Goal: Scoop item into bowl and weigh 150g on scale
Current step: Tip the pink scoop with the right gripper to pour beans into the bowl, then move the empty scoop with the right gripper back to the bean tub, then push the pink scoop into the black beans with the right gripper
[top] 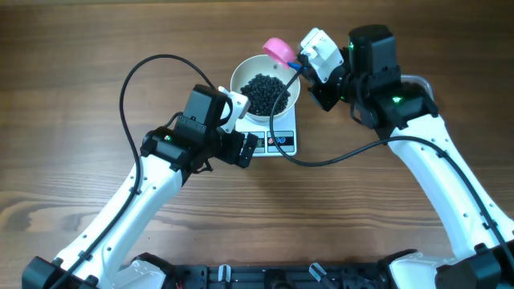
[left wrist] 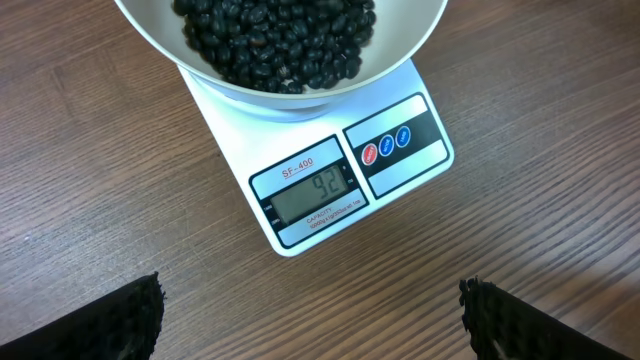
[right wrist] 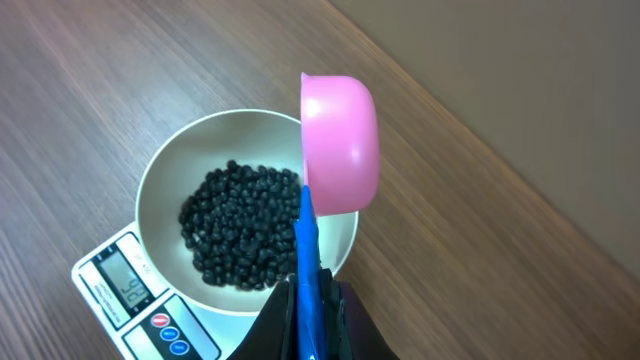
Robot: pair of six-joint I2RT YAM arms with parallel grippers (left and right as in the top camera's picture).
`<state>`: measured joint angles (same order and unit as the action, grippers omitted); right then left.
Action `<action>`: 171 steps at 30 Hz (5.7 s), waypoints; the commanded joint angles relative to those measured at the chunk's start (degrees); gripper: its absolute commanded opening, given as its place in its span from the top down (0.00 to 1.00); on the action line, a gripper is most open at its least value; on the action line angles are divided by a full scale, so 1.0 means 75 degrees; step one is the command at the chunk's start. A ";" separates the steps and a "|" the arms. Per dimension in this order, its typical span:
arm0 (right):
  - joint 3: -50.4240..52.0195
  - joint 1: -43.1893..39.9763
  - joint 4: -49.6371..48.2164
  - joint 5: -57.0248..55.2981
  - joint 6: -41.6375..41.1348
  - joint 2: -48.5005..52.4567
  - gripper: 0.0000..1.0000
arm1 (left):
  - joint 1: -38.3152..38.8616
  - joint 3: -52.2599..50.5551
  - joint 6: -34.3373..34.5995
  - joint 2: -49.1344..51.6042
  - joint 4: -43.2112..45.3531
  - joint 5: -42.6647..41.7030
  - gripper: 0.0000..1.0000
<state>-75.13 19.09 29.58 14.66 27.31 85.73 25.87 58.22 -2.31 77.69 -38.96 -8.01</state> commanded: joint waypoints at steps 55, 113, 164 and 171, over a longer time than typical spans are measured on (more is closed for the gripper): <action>-0.0020 -0.4371 0.2981 -0.1055 -0.2439 -0.0973 0.96 | -0.0035 0.0119 -0.0061 -0.0070 0.0020 -0.0096 0.00; -0.0020 -0.4371 0.3281 -0.0877 -0.1070 -0.0219 0.96 | -0.0035 0.0119 -0.0061 -0.0070 0.0020 -0.0093 0.00; -0.0023 -0.4127 0.3360 0.0717 -0.1652 0.0941 0.96 | -0.0035 0.0119 -0.0061 -0.0070 0.0020 -0.0093 0.00; -0.0023 -0.4127 0.3410 0.1233 -0.1644 0.0941 0.96 | -0.0035 0.0119 -0.0061 -0.0070 0.0020 -0.0093 0.00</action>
<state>-75.16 -12.27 54.50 16.88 15.05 93.78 25.87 58.24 -2.31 77.69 -38.98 -8.03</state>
